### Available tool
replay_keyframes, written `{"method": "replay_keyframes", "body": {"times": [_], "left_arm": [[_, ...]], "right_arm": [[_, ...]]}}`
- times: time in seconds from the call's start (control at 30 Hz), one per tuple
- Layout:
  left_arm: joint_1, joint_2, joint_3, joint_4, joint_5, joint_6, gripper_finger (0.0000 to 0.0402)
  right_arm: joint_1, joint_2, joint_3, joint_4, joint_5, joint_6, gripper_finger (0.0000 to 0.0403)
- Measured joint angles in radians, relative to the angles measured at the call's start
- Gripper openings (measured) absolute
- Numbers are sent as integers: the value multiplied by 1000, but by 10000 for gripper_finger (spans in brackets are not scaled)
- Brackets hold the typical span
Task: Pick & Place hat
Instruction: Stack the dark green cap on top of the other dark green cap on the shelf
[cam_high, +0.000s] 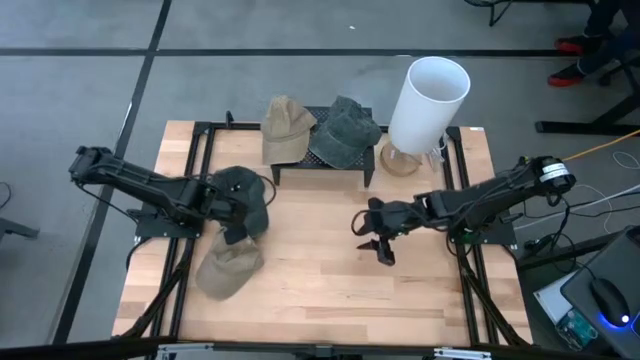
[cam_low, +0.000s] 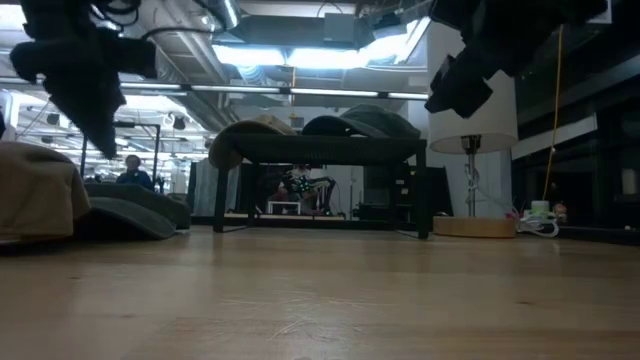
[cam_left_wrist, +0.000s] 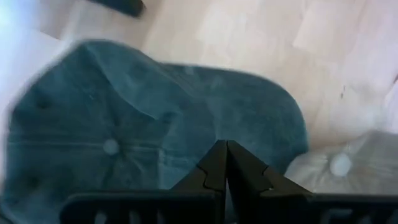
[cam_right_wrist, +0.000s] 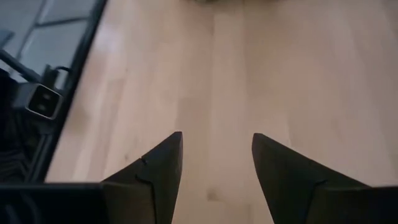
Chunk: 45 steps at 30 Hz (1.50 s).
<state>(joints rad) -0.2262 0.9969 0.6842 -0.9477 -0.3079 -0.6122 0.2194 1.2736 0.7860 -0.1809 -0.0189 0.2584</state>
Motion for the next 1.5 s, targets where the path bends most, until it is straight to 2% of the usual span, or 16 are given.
{"method": "replay_keyframes", "body": {"times": [0.13,0.3,0.53,0.8,0.97,1.17,1.37,1.5], "left_arm": [[0,34,-23,10,30,-15,24],[0,54,-23,9,-51,-21,74],[0,62,-23,7,-56,-46,137],[13,160,-23,6,-53,-56,159],[48,223,-23,16,-5,-7,150],[86,265,-23,79,67,49,124],[100,258,-23,201,130,52,55],[99,261,-23,353,220,75,11]], "right_arm": [[25,0,-46,80,29,1,193],[50,0,-56,83,140,22,193],[94,0,-56,104,158,29,193],[156,0,-30,111,232,-20,193],[193,0,-4,110,310,-61,193],[211,0,3,109,323,-64,193],[210,0,3,109,322,-60,194],[210,0,3,109,322,-57,194]]}}
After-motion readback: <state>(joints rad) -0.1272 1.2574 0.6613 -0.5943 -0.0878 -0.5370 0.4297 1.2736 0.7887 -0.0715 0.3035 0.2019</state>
